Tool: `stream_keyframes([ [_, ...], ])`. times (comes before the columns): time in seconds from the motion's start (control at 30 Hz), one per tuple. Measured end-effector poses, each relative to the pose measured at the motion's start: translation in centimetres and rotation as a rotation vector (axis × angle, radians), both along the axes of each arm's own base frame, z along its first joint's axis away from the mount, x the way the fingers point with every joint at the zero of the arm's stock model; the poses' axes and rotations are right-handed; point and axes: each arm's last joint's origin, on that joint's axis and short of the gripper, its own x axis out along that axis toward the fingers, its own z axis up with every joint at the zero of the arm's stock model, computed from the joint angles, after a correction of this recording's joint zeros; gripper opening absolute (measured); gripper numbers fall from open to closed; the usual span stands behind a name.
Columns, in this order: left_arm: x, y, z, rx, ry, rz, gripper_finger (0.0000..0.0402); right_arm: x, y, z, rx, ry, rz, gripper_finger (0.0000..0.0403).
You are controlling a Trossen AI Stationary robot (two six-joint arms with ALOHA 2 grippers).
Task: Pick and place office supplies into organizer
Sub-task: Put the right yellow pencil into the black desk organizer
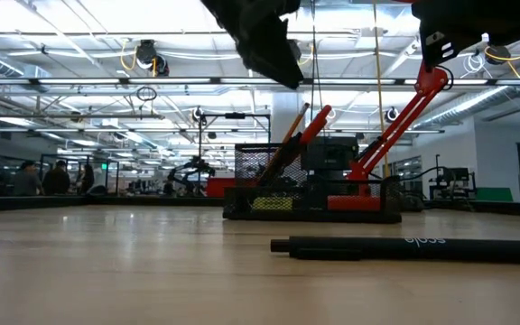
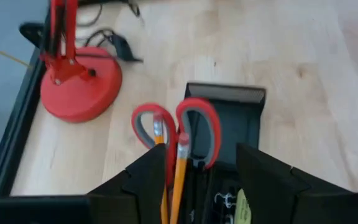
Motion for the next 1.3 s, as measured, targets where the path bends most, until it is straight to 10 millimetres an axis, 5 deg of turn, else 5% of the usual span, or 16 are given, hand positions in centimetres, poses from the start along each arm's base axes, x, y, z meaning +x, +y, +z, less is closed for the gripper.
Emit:
stream_keyframes([
  [0.23, 0.1, 0.6, -0.8, -0.027, 0.033, -0.005, 0.0176, 0.0, 0.0, 0.0, 0.007, 0.002, 0.002, 0.0000],
  [0.8, 1.6, 1.2, -2.8, 0.038, 0.049, -0.015, 0.0227, 0.0, 0.0, -0.1, -0.003, 0.005, 0.003, 0.0000],
  [0.97, 1.8, 1.5, -3.4, 0.056, 0.066, -0.026, 0.0170, 0.0, 0.0, -0.1, -0.005, 0.008, 0.003, 0.0000],
  [1.17, 1.9, 1.6, -3.7, 0.064, 0.072, -0.046, 0.0027, 0.0, 0.0, -0.1, -0.005, 0.008, 0.003, 0.0000],
  [1.3, 1.9, 1.5, -3.7, 0.074, 0.076, -0.059, 0.0023, 0.0, 0.0, -0.1, -0.005, 0.008, 0.003, 0.0000],
])
